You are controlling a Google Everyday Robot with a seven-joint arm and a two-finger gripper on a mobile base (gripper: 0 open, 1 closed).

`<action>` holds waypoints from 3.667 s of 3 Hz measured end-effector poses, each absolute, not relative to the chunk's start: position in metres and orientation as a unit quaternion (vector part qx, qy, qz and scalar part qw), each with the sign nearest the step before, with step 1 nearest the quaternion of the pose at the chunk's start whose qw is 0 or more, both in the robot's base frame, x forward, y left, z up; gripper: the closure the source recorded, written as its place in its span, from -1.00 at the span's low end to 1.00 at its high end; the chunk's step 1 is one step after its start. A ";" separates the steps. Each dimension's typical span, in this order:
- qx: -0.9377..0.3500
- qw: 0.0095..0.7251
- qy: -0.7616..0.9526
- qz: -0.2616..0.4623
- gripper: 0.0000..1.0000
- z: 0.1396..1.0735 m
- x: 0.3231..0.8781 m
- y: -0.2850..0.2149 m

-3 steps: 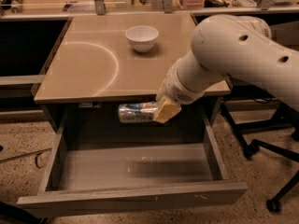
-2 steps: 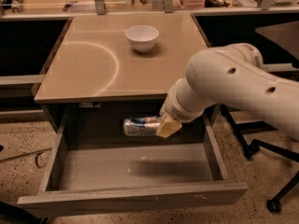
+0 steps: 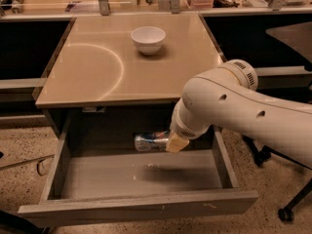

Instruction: Place redbull can into top drawer

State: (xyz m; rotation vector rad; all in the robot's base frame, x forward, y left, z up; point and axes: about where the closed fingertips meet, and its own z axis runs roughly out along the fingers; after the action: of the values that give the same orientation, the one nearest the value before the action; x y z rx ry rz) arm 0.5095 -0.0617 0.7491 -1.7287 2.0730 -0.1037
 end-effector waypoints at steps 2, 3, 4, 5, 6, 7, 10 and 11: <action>-0.562 0.260 0.785 0.002 1.00 0.674 0.514 -0.070; -0.527 0.268 0.806 0.008 1.00 0.636 0.518 -0.073; -0.510 0.269 0.817 0.017 1.00 0.611 0.520 -0.073; -0.508 0.270 0.818 0.018 0.64 0.611 0.521 -0.073; -0.508 0.270 0.818 0.018 0.18 0.611 0.521 -0.073; -0.508 0.270 0.818 0.018 -0.28 0.611 0.521 -0.073; -0.508 0.270 0.818 0.018 -1.00 0.611 0.521 -0.073; -0.499 0.277 0.821 0.014 -1.00 0.627 0.517 -0.076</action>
Offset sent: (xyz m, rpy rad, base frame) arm 0.0167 -0.0130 -0.1428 0.2846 -0.0239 -0.2655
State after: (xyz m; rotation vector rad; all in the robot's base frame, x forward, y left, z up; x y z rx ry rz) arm 0.5167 -0.0757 0.6268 -1.3392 2.2058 0.0379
